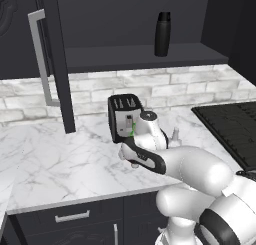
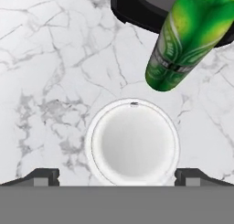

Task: Sort all alcoholic drinks to one cabinet, and non-alcoholic drinks to the other.

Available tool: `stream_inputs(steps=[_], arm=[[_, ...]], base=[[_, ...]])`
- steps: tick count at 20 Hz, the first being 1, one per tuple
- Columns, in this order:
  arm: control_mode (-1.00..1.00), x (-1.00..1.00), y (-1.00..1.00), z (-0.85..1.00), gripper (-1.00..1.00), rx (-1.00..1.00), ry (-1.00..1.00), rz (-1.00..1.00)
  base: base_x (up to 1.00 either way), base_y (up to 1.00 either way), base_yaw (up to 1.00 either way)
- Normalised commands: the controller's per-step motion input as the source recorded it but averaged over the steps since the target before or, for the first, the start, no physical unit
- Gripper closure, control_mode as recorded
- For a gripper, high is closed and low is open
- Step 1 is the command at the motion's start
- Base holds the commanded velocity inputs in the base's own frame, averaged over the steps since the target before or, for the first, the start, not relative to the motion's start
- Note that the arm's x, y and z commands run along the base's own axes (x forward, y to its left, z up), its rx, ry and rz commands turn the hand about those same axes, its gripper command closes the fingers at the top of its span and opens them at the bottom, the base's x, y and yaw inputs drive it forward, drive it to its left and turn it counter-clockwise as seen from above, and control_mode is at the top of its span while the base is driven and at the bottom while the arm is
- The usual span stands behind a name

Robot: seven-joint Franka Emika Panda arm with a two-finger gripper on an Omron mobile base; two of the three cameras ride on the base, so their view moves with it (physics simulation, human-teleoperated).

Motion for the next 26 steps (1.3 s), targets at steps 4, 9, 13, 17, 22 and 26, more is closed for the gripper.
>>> stream_inputs(steps=[4,9,13,17,22,26], arm=[[-1.0,0.12,0.0,-0.03,-1.0,0.0,0.0,-0.01],[-1.0,0.14,0.0,-0.12,-1.0,0.0,0.0,-0.02],[-1.0,0.14,0.0,-0.14,-1.0,0.0,0.0,-0.02],[-1.0,0.13,0.0,-0.15,-1.0,0.0,0.0,-0.02],[-1.0,0.04,0.0,-0.05,1.0,0.0,-0.01,-0.02],[-1.0,-0.23,-0.05,0.0,1.0,0.02,0.0,-0.03]], base=[[0.0,0.0,0.0],[0.0,0.0,0.0],[0.0,0.0,0.0],[0.0,0.0,0.0],[0.0,0.0,0.0],[0.0,0.0,0.0]])
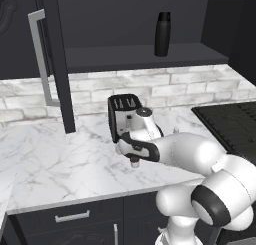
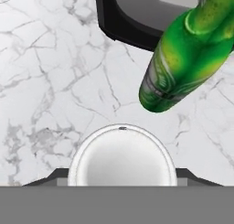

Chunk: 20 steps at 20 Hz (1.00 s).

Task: Sort all alcoholic drinks to one cabinet, and non-alcoholic drinks to the other.

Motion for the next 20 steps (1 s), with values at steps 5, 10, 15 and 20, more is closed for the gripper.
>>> stream_inputs(steps=[5,10,15,20], arm=[[-1.0,-0.41,-0.09,0.0,1.0,0.0,0.0,0.0],[-1.0,-0.37,-0.05,0.16,1.0,0.0,-0.05,0.0],[-1.0,-0.08,0.01,0.32,1.0,-0.01,-0.09,0.0],[-1.0,0.0,0.04,0.38,1.0,0.0,-0.06,0.0]], base=[[0.0,0.0,0.0],[0.0,0.0,0.0],[0.0,0.0,0.0],[0.0,0.0,0.0]])
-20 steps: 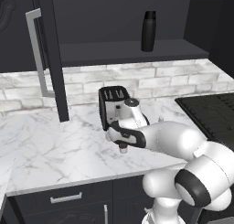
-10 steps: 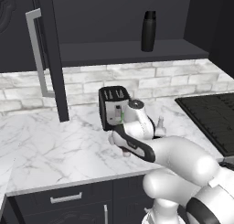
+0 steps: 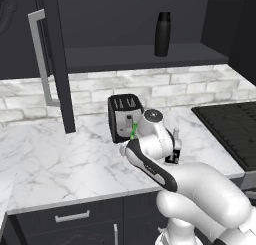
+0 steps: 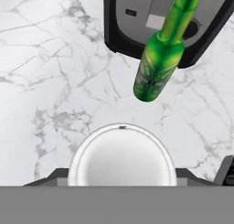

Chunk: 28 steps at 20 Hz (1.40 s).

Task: Sort all alcoholic drinks to one cabinet, and non-alcoholic drinks to the other.

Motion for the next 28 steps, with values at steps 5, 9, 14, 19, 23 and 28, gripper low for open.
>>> stream_inputs(steps=[5,9,14,19,23,28], arm=[[-1.0,0.0,0.06,0.52,1.0,0.0,-0.03,0.0],[-1.0,0.0,0.08,0.6,1.0,0.0,0.0,0.0],[-1.0,0.0,0.08,0.56,1.0,0.0,-0.01,0.0],[-1.0,0.0,0.05,0.5,1.0,0.0,-0.03,0.0],[-1.0,0.0,0.0,0.5,1.0,0.0,-0.03,0.0],[-1.0,0.01,0.0,0.5,1.0,0.0,-0.05,0.0]], base=[[0.0,0.0,0.0],[0.0,0.0,0.0],[0.0,0.0,0.0],[0.0,0.0,0.0],[0.0,0.0,0.0],[0.0,0.0,0.0]])
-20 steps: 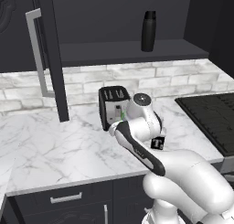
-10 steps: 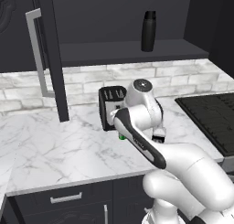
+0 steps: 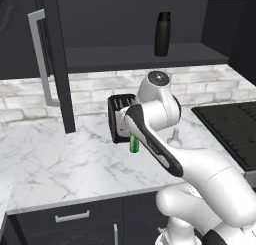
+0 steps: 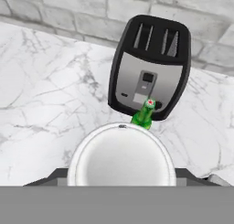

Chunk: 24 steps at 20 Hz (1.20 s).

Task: Sort all alcoholic drinks to one cabinet, and non-alcoholic drinks to the other.

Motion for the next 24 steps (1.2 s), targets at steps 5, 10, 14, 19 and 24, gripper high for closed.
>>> stream_inputs(steps=[5,10,14,19,24], arm=[[-1.0,0.0,0.0,0.49,1.0,0.0,-0.05,0.0],[-1.0,0.0,0.0,0.46,1.0,0.0,-0.04,0.0],[-1.0,0.0,0.0,0.46,1.0,0.0,-0.03,0.0],[-1.0,0.05,0.0,0.43,1.0,0.0,-0.04,0.0],[-1.0,0.04,0.0,0.37,1.0,0.0,-0.04,0.0]], base=[[0.0,0.0,0.0],[0.0,0.0,0.0],[0.0,0.0,0.0],[0.0,0.0,0.0],[0.0,0.0,0.0]])
